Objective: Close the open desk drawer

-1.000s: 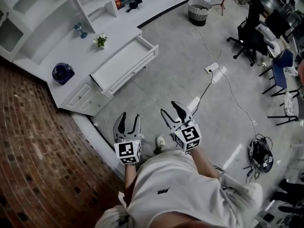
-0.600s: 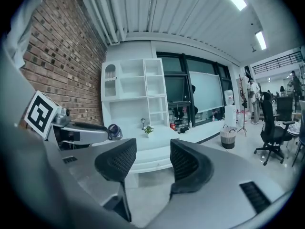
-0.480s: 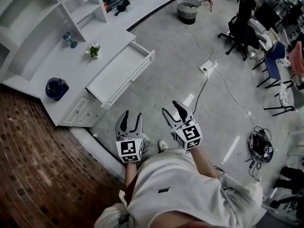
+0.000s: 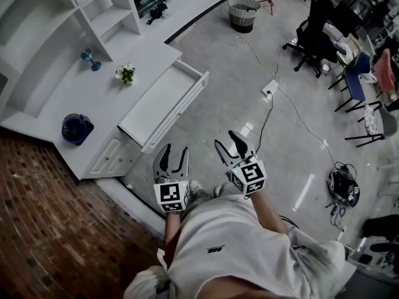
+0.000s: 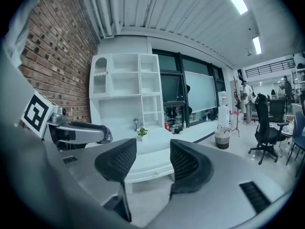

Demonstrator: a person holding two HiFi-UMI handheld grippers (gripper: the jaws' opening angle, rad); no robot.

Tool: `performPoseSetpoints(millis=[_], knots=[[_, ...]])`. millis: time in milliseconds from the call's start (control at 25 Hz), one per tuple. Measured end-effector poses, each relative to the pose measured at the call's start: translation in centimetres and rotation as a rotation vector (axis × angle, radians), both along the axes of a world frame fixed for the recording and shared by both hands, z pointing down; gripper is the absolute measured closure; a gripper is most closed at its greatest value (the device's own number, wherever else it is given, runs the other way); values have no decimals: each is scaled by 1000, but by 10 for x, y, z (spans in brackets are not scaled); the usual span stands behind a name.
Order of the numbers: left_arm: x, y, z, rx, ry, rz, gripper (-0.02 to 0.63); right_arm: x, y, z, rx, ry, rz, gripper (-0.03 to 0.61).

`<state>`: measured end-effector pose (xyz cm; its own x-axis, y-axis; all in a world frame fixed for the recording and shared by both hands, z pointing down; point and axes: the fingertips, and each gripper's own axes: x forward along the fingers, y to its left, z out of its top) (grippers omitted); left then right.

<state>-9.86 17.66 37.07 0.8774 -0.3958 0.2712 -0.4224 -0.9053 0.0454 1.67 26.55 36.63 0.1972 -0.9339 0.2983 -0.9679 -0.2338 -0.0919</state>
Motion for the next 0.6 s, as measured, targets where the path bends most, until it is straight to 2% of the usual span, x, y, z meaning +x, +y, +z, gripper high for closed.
performPoseSetpoints(millis=[240, 400, 600], knots=[[0, -29, 5, -6, 10, 10, 387, -5, -29, 0, -7, -2, 12, 356], [6, -46, 9, -9, 11, 13, 388, 6, -43, 6, -16, 20, 25, 356], [22, -62, 15, -9, -10, 11, 391, 20, -64, 9, -6, -13, 13, 356]])
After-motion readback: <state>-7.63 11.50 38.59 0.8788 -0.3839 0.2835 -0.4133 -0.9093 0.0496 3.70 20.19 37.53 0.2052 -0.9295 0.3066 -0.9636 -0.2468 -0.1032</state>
